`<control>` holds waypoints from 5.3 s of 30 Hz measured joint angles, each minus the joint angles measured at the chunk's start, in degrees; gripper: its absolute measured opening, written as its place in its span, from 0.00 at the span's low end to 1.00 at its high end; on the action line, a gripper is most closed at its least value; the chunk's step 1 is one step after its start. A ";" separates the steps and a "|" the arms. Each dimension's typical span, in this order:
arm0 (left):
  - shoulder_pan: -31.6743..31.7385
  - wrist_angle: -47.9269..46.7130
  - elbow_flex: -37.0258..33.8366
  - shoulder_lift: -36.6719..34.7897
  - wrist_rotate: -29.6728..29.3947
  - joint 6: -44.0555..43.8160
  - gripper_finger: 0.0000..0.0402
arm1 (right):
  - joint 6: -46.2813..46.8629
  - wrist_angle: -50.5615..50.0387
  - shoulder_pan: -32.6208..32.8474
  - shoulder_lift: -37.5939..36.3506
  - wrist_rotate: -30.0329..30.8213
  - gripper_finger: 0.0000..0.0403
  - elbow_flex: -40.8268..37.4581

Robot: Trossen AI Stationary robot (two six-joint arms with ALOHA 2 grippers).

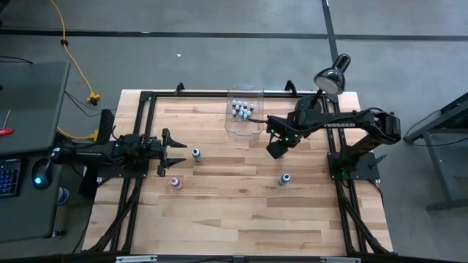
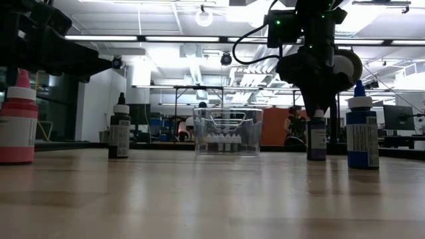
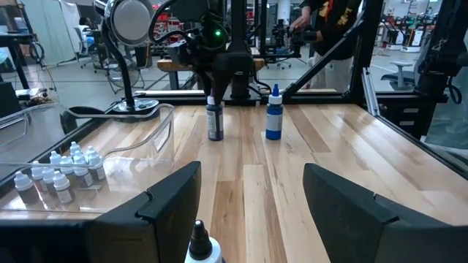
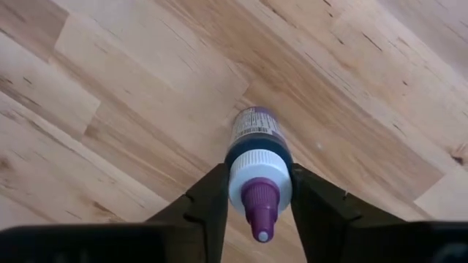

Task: Pick & Place food coloring
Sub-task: Put the big purple food coloring bottle into the transparent bin, then put the big black food coloring bottle into the transparent bin

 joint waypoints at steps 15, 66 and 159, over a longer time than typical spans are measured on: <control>0.00 -0.01 0.00 0.00 0.00 0.00 0.59 | -1.07 0.43 0.00 -0.36 -1.31 0.28 0.04; -0.01 -0.01 0.01 0.00 0.07 -0.01 0.59 | -15.19 -2.99 -2.23 -0.28 1.25 0.27 32.46; -0.01 -0.01 -0.01 0.00 0.06 -0.01 0.59 | -47.72 -17.36 -8.11 45.71 7.50 0.68 73.52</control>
